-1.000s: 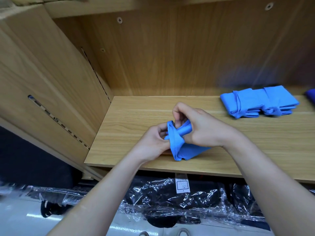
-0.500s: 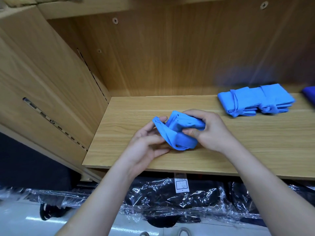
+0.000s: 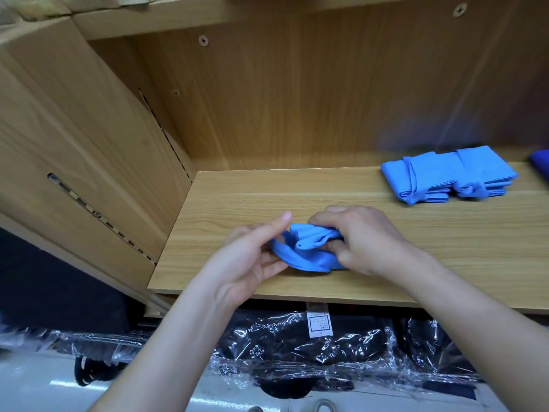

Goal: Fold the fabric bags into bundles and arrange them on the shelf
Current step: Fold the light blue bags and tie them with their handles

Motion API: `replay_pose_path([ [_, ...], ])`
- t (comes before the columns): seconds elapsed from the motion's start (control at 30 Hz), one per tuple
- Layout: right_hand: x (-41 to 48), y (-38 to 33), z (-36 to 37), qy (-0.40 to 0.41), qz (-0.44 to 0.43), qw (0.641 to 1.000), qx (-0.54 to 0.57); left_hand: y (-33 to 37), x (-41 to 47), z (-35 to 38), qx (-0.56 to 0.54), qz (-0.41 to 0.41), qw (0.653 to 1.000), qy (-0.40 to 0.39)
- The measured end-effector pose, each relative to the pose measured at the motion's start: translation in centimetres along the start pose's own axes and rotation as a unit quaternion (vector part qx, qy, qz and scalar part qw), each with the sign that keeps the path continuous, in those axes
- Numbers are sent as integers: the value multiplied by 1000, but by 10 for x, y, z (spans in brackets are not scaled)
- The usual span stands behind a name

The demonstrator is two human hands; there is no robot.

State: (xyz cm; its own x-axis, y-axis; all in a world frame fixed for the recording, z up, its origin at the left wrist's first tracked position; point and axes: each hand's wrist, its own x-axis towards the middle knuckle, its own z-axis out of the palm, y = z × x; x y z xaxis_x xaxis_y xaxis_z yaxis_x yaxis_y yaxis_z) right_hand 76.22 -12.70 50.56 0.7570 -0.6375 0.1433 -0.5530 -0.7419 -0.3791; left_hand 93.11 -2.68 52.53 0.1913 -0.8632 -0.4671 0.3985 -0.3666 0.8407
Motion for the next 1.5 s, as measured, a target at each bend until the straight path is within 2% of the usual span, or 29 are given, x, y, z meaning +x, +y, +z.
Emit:
replay_pose_path([
  [0.07,1,-5,0,-1,-4,999,-37,-1,-2,6,44,12,999,-22],
  [0.27,4,-18,-4,-11,14,996,-89,1,8,9,185,47,981,29],
  [0.43,8,-31,-5,-2,4,987,-159,4,11,6,347,95,929,82],
  [0.57,5,-37,-6,-2,-28,983,-179,9,8,11,500,132,844,141],
  [0.73,2,-35,-5,-20,-58,989,-132,11,-2,18,665,217,686,199],
  [0.8,3,-36,-5,-20,-58,990,-131,9,-4,20,684,243,656,207],
  [0.83,4,-36,-6,-23,-55,988,-140,10,-4,21,674,247,665,207],
  [0.87,6,-35,-6,-26,-52,987,-151,13,-4,20,653,241,689,204],
  [0.93,6,-34,-5,-7,-64,988,-141,19,-3,16,586,199,764,182],
  [0.97,6,-31,-3,18,-87,986,-141,24,-2,13,527,170,817,162],
  [1.03,2,-29,1,63,-113,981,-144,36,-2,7,353,121,918,137],
  [1.1,-3,-30,12,83,-140,975,-154,46,-3,2,227,97,959,141],
  [1.13,-5,-32,17,90,-148,973,-153,48,-3,2,206,92,964,137],
  [1.2,-7,-32,24,92,-148,977,-121,47,-4,5,236,101,959,115],
  [1.3,-1,-28,28,68,-147,985,-62,37,-3,11,380,169,905,92],
  [1.4,6,-27,20,7,-125,992,28,32,-3,15,458,223,859,52],
  [1.5,11,-29,16,4,-82,996,23,29,-8,17,522,271,809,3],
])
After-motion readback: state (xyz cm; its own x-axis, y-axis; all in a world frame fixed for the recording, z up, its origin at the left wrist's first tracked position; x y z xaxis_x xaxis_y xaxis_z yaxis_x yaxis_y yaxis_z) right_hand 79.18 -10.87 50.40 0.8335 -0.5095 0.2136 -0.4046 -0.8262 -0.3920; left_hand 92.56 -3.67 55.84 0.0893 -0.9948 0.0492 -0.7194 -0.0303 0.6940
